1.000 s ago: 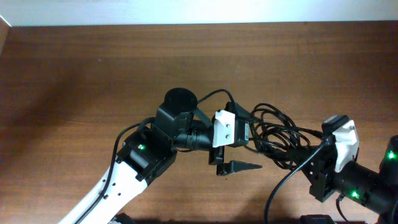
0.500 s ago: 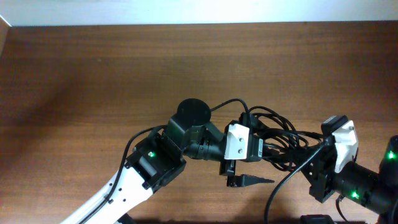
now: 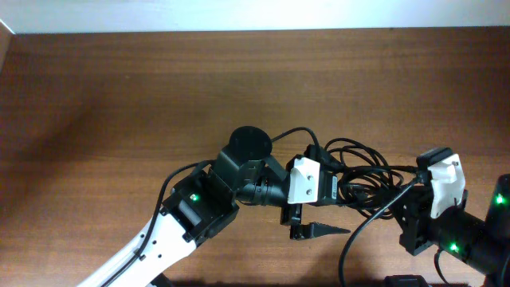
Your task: Untangle cables
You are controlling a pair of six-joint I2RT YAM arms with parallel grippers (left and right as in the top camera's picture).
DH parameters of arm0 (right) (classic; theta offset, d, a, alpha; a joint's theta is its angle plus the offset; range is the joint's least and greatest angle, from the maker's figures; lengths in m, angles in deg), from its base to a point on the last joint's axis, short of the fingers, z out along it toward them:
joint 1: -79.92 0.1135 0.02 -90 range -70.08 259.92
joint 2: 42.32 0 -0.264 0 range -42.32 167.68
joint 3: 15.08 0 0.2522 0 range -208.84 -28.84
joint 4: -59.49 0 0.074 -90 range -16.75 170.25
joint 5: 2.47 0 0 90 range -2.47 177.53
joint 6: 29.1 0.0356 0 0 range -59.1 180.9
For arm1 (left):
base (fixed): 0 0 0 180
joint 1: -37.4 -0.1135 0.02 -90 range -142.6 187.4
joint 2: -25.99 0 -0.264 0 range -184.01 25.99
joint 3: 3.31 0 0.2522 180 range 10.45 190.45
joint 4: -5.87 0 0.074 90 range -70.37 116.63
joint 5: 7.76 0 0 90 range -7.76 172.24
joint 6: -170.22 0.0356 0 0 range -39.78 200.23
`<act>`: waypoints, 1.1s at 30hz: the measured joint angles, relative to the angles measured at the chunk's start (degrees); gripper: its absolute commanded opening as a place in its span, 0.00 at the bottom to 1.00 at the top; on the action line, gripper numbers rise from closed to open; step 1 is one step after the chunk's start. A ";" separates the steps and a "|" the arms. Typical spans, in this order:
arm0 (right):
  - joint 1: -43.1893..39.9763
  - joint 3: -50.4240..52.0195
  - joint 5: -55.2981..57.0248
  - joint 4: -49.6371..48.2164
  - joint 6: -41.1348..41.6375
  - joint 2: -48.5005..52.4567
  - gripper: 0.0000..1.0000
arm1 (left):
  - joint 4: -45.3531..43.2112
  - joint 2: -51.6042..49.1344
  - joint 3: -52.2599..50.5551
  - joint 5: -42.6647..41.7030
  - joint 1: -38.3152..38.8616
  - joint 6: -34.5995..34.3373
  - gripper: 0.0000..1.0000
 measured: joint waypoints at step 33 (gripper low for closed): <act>-0.02 0.00 6.64 -0.33 0.04 0.02 0.04 | -4.74 -3.54 0.22 7.82 1.55 -6.93 0.99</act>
